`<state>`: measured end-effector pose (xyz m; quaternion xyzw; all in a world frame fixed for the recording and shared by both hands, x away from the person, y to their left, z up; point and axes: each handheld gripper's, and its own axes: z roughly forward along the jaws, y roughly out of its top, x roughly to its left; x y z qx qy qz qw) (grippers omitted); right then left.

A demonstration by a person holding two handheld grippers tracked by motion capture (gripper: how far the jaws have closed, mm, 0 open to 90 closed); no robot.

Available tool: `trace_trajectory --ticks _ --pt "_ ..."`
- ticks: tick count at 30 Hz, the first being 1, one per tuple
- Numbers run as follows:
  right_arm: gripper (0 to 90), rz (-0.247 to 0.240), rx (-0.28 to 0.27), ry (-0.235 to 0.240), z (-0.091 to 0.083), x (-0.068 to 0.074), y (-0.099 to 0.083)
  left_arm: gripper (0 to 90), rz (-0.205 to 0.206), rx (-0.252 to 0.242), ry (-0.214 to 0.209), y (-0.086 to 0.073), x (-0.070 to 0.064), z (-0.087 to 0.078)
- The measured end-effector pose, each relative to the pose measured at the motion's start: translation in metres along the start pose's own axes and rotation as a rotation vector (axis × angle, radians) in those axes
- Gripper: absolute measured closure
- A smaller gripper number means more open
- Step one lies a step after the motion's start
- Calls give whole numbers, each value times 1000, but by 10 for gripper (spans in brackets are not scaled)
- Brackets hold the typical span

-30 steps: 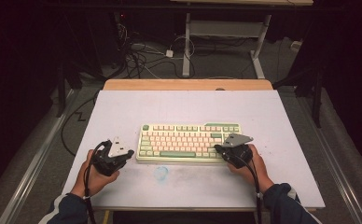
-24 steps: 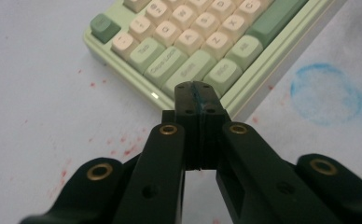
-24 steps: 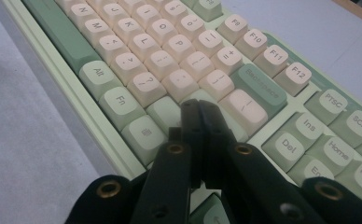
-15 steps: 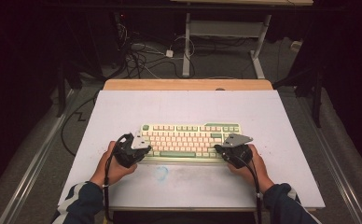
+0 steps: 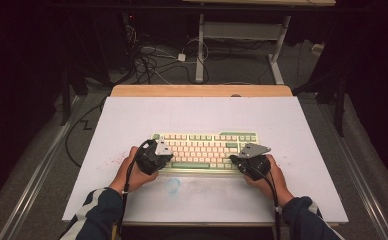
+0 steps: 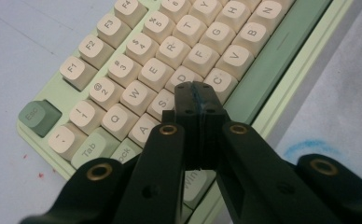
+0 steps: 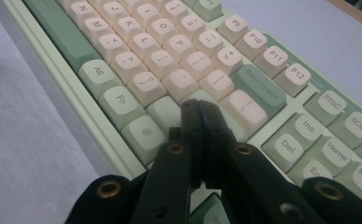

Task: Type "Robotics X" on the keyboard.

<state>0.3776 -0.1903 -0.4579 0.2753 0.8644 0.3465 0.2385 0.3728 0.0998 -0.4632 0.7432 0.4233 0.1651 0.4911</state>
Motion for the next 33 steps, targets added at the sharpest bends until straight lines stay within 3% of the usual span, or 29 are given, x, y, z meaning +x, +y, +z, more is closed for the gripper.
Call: trace_trajectory --ticks 15,33 --pt "900 1 -1 2 0 0 0 872 11 0 -12 5 -4 9" --pt "900 -2 -1 1 0 0 0 872 20 31 -9 0 -4 13"
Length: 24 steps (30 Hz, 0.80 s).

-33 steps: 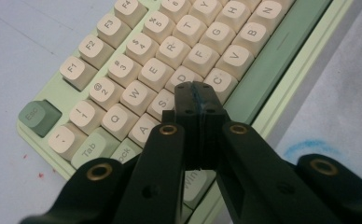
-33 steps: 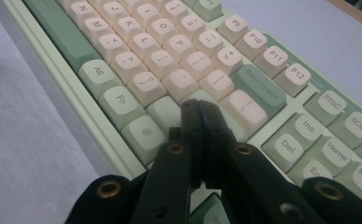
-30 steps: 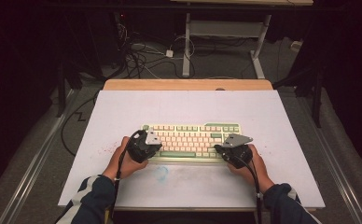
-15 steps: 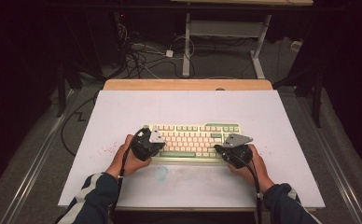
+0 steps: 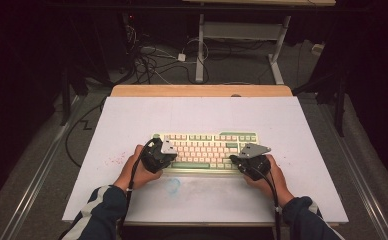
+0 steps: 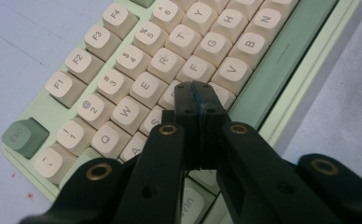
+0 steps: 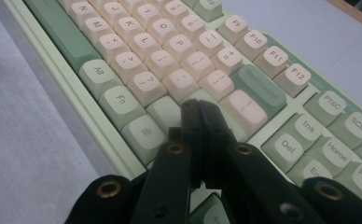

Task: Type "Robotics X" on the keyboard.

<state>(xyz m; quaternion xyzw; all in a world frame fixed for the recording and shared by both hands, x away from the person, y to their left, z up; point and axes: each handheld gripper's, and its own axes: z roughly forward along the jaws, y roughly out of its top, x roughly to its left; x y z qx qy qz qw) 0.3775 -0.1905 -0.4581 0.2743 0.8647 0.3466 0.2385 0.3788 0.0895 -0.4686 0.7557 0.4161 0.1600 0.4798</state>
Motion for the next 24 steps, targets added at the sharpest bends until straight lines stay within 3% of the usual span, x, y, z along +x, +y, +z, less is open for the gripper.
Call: trace_trajectory --ticks 24 --pt "900 2 1 3 0 -1 0 854 29 -56 11 4 -2 -7"
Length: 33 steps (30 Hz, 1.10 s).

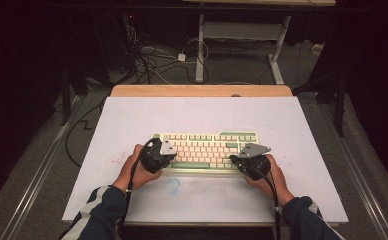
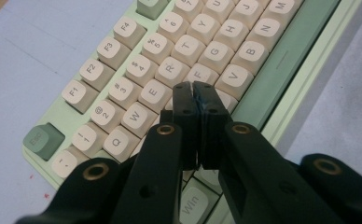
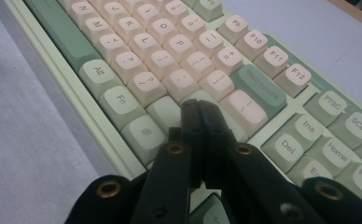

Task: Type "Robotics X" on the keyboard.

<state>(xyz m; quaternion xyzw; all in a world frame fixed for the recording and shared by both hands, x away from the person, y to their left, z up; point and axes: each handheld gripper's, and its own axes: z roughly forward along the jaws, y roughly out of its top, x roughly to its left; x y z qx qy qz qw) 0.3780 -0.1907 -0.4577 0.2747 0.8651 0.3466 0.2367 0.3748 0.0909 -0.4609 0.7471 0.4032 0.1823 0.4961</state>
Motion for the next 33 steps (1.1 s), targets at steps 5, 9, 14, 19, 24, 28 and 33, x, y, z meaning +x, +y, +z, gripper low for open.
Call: trace_trajectory --ticks 5,9,14,19,24,28,33 --pt "900 -2 3 0 0 0 1 831 3 -9 5 1 1 -1" --pt "900 0 7 4 -1 -1 2 776 4 -34 16 3 3 -2" --pt "894 3 -3 7 -2 -1 3 691 11 -67 23 4 4 -3" --pt "879 7 -23 5 -7 -2 6 587 6 -111 37 7 5 -5" --pt "854 14 -52 0 -13 -4 9 480 3 -138 54 8 5 -6" --pt "823 26 -77 -7 -18 -6 12 424 10 -162 65 10 4 -7" --pt "748 39 -104 -24 -24 -8 14 360 21 -183 73 11 2 -10"
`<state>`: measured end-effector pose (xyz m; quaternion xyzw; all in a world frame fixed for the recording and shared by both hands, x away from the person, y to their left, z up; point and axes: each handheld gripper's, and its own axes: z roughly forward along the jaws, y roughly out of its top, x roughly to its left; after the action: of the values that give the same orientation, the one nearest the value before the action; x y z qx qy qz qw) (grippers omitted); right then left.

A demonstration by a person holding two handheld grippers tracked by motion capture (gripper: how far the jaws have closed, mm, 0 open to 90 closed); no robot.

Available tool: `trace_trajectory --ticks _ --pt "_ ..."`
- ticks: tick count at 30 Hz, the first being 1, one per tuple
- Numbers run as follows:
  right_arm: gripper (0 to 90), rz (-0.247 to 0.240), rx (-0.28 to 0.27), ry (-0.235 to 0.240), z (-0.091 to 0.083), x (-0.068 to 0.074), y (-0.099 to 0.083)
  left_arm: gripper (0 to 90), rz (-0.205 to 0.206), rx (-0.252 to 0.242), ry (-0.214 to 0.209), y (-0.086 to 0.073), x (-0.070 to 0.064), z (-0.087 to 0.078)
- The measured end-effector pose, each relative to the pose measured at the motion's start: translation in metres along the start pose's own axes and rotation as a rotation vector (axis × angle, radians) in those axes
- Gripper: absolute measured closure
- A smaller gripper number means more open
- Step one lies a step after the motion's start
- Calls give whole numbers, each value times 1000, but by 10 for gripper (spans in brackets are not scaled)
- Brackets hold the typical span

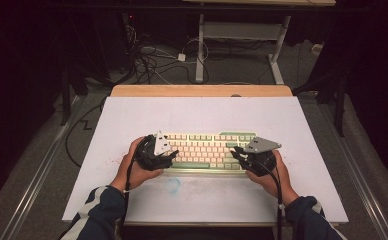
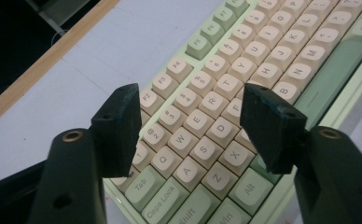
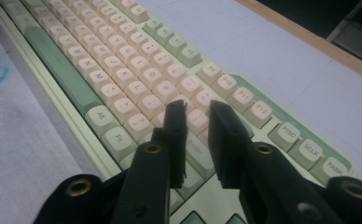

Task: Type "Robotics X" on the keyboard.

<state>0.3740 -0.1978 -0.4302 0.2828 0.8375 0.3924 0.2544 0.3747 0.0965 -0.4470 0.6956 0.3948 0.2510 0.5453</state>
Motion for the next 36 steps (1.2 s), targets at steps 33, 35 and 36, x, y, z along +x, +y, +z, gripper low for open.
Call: trace_trajectory --ticks 33,35,36 --pt "201 16 -121 -133 -10 7 4 153 53 -76 2 -2 -13 -6" --pt "201 14 -120 -141 -11 8 4 153 59 -82 -2 -2 -15 -7" --pt "201 10 -118 -145 -12 9 4 153 62 -84 -4 -2 -16 -8"
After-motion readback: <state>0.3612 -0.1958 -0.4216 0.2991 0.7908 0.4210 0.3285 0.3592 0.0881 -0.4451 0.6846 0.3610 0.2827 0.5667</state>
